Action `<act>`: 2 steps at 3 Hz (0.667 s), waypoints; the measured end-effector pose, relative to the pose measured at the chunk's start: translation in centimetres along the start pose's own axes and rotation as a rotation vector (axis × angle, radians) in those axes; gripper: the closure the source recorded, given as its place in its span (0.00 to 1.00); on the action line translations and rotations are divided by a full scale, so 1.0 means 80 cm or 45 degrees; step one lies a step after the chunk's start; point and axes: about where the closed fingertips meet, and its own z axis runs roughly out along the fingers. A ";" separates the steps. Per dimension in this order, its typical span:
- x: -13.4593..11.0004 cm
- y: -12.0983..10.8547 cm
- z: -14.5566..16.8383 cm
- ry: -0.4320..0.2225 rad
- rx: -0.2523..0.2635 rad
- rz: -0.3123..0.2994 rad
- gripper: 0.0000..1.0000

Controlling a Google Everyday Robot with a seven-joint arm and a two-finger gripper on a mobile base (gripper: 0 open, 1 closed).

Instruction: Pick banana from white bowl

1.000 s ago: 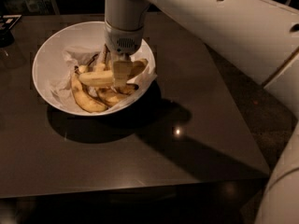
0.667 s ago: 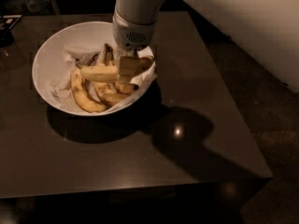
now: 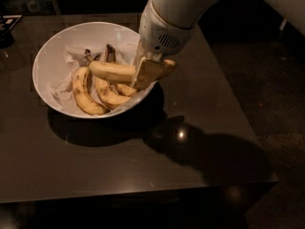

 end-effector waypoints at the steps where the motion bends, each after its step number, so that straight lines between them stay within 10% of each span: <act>1: 0.016 0.040 -0.034 -0.028 0.054 0.084 1.00; 2: 0.024 0.077 -0.063 -0.019 0.105 0.152 1.00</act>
Offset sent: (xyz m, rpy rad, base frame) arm -0.1098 -0.0667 0.0280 0.0568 -0.0270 -0.2289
